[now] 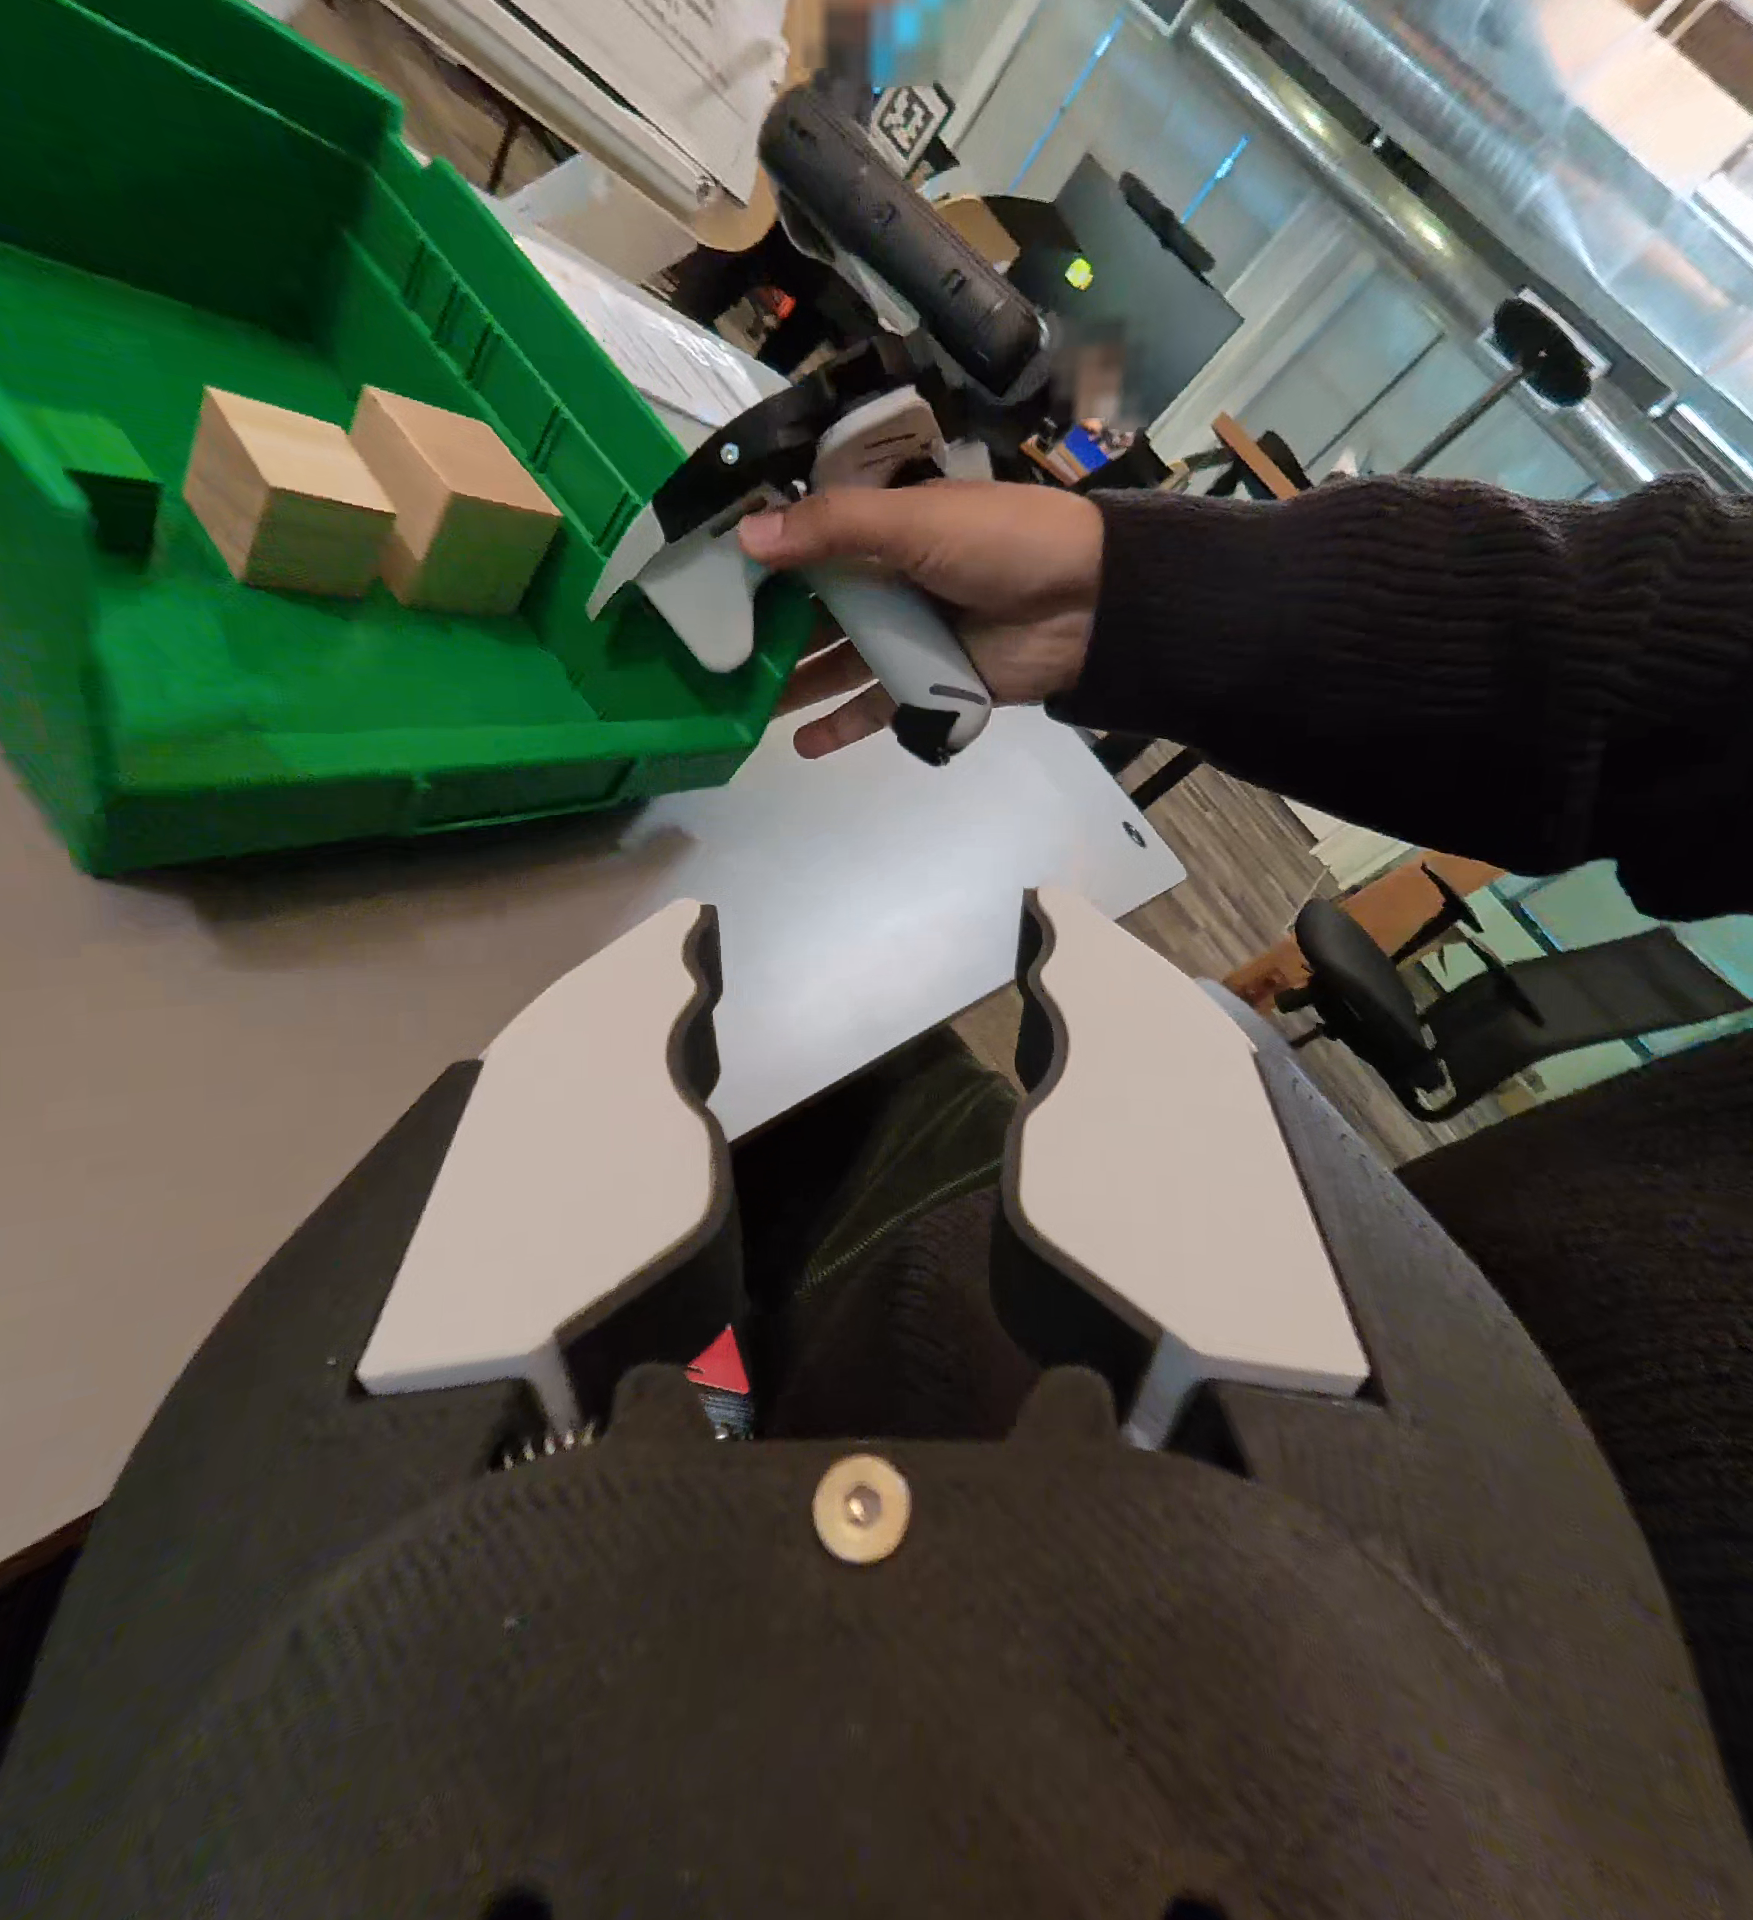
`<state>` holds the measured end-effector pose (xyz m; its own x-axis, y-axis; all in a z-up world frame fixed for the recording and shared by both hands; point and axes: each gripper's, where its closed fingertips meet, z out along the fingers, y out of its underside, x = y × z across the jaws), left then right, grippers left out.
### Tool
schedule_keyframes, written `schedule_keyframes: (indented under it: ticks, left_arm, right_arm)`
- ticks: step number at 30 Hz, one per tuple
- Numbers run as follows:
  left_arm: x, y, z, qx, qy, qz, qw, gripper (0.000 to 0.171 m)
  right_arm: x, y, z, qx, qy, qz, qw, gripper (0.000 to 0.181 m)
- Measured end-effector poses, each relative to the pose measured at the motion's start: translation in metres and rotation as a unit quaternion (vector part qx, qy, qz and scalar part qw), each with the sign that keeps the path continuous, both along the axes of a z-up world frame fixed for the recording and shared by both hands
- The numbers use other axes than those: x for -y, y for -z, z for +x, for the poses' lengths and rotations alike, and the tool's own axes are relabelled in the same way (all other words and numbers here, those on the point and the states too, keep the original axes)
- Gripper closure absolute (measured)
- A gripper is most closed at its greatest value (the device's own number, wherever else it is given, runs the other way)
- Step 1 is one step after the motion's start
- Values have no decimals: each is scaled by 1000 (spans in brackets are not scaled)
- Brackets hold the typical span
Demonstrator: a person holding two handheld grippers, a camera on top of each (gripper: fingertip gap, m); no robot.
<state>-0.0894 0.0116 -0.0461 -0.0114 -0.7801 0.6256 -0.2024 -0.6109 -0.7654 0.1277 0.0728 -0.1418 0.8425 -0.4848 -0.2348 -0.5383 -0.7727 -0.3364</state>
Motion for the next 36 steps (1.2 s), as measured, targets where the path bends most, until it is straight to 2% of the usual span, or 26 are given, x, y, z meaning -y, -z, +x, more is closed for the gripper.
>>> schedule_keyframes:
  ticks: [4,8,12,16,18,21,24,25,26,28,30,33,36]
  left_arm:
    - [-15,10,-1,-13,-39,10,999,116]
    - [-37,26,-3,-55,-87,38,994,113]
    - [-78,40,-13,-106,-179,88,974,101]
    - [-119,31,-24,-102,-249,73,960,101]
    - [-143,17,-31,-106,-283,109,947,102]
    - [-183,11,-48,-160,-346,221,898,101]
    - [-212,38,-50,-261,-339,287,857,96]
    - [-217,47,-47,-284,-324,301,851,102]
    - [-221,55,-43,-302,-308,311,847,117]
    - [-220,60,-29,-296,-271,315,860,135]
    - [-220,64,-22,-303,-256,318,861,147]
    - [-222,76,-17,-338,-231,343,845,161]
    - [-226,86,-18,-374,-225,385,813,164]
  right_arm:
    - [-19,-2,-33,-14,-54,15,998,155]
    - [-29,-3,-30,-22,-77,29,996,152]
    - [-36,-5,-30,-62,-97,49,992,148]
    - [-41,-8,-33,-87,-115,73,987,144]
    - [-42,-10,-35,-96,-120,88,984,139]
    - [-40,-17,-37,-110,-120,121,979,135]
    - [-31,-27,-38,-124,-128,147,973,132]
    - [-25,-30,-40,-131,-135,152,970,130]
    - [-17,-33,-42,-144,-141,153,968,129]
    - [3,-38,-49,-181,-152,153,960,130]
    - [24,-41,-51,-201,-153,158,955,130]
    - [52,-42,-44,-198,-144,173,954,130]
    - [74,-41,-37,-195,-130,186,954,132]
